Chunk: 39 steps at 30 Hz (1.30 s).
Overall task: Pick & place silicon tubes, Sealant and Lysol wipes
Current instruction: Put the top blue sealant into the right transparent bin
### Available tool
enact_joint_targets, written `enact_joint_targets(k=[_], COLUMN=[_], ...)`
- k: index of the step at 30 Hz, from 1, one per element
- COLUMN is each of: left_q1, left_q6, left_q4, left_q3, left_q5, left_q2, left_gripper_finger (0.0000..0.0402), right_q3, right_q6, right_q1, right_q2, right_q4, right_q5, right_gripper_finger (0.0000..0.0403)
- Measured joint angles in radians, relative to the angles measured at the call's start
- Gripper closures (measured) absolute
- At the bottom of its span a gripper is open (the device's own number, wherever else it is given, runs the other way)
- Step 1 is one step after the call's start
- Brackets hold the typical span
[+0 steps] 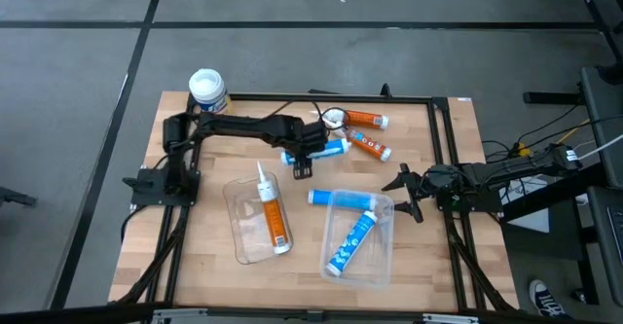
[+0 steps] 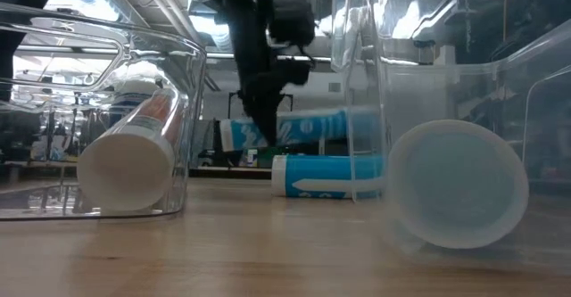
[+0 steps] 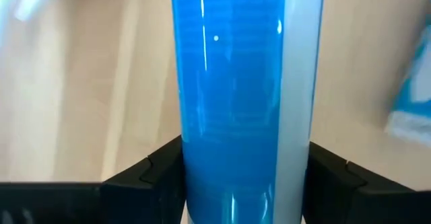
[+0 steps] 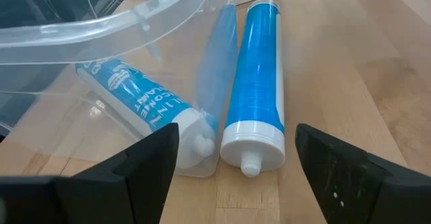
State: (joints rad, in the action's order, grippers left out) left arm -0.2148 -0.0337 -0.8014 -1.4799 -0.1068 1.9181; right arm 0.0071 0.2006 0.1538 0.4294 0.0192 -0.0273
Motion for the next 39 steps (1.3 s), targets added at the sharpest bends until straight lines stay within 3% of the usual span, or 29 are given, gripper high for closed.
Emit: enact_joint_targets(k=[8, 16, 32, 39], left_q1=[-0.021, -0.014, 0.105, 0.177], left_q6=[0.112, 0.234, 0.402, 0.516], left_q4=[0.060, 0.299, 0.641, 0.974], left_q3=[-0.002, -0.003, -0.003, 0.135], left_q5=[-0.045, -0.048, 0.012, 0.020], left_q2=[-0.107, -0.212, -0.227, -0.227], left_gripper_finger=[0.0193, 0.0193, 0.0193, 0.0193], right_q3=[0.000, 0.000, 0.000, 0.000], right_q6=[0.000, 0.000, 0.000, 0.000], right_q1=[0.000, 0.000, 0.000, 0.000], right_q2=[0.000, 0.000, 0.000, 0.000], right_q4=[0.000, 0.000, 0.000, 0.000], right_q5=[0.000, 0.000, 0.000, 0.000], right_gripper_finger=[0.0105, 0.0105, 0.0105, 0.0105])
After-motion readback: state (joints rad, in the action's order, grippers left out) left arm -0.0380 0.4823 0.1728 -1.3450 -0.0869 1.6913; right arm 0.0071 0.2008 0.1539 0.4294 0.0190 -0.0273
